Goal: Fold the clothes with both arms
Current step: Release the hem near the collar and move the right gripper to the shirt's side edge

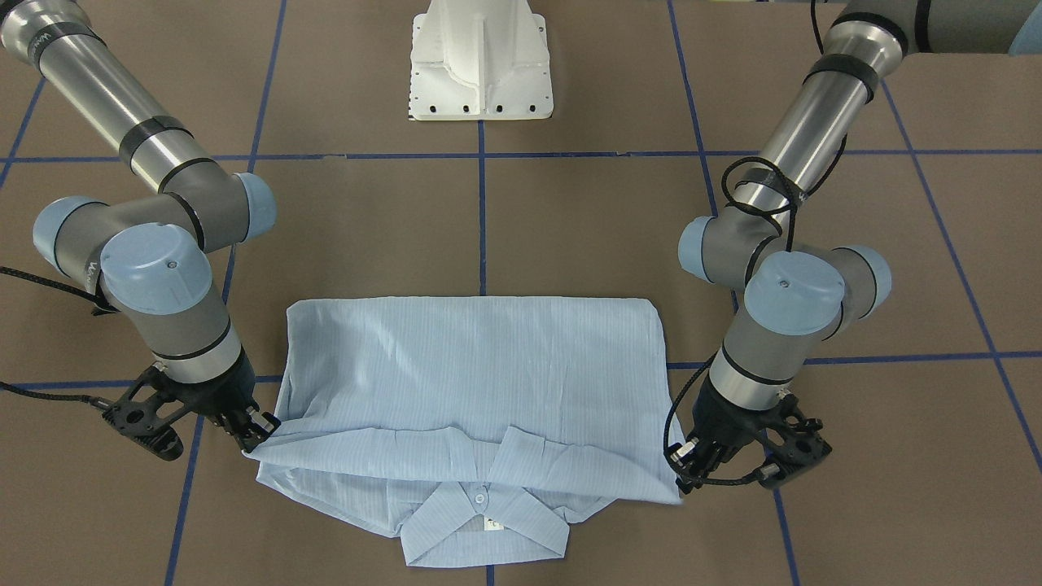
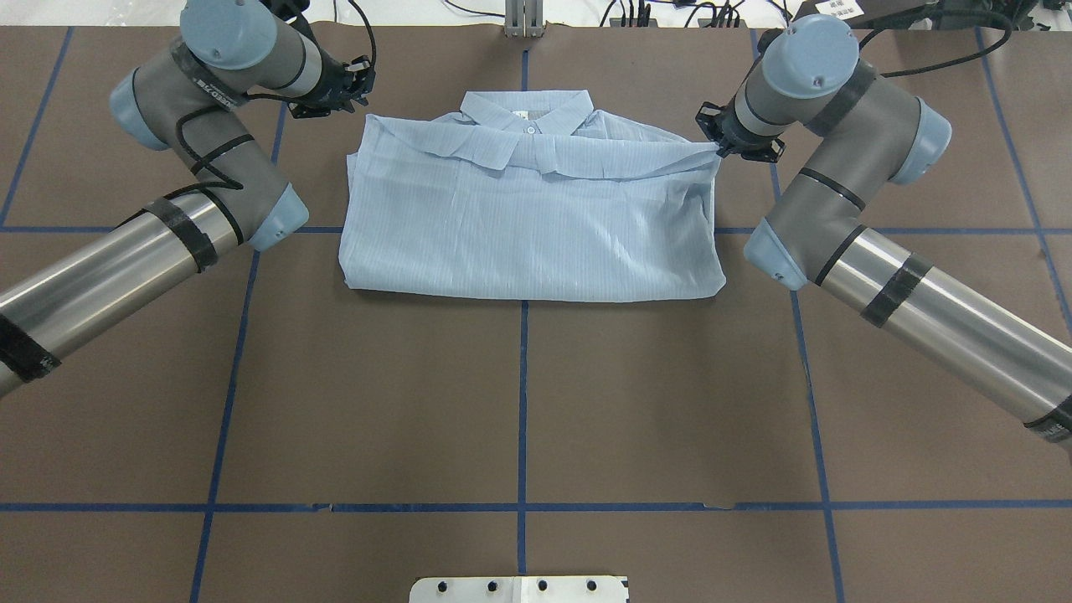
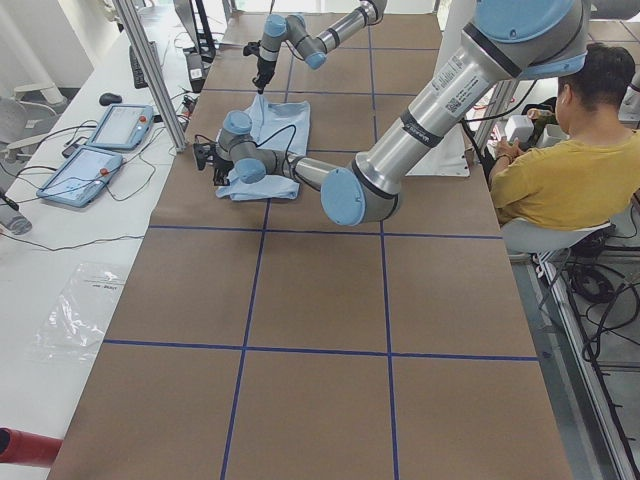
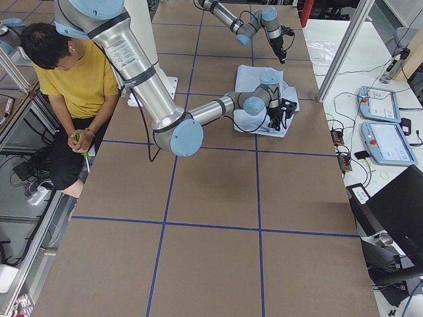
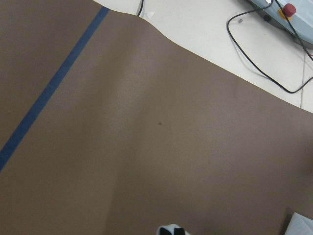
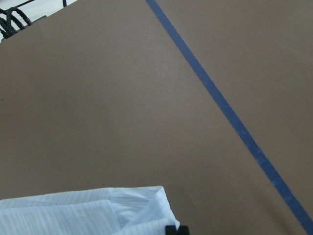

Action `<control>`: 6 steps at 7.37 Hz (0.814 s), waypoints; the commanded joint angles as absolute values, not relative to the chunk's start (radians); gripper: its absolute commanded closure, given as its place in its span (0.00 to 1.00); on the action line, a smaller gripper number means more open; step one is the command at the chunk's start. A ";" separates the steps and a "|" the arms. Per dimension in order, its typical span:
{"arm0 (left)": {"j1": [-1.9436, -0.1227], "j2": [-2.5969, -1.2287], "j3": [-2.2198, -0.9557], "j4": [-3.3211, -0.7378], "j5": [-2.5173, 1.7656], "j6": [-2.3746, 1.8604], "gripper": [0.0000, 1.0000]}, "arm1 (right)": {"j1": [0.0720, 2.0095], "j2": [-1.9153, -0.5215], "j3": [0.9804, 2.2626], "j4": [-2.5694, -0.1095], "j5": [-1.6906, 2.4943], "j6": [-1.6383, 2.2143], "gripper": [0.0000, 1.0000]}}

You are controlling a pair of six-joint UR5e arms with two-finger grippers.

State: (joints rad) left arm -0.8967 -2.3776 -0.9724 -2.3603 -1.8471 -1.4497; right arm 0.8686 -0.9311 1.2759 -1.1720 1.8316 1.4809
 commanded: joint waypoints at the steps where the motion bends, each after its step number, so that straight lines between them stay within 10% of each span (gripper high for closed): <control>1: -0.899 -2.335 -1.014 -2.410 -1.847 -1.451 0.52 | 0.868 -0.931 1.310 -1.167 1.844 1.485 0.00; 6: -0.902 -2.258 -1.108 -2.410 -1.848 -1.445 0.52 | 0.688 -1.228 1.655 -1.167 1.815 1.675 0.00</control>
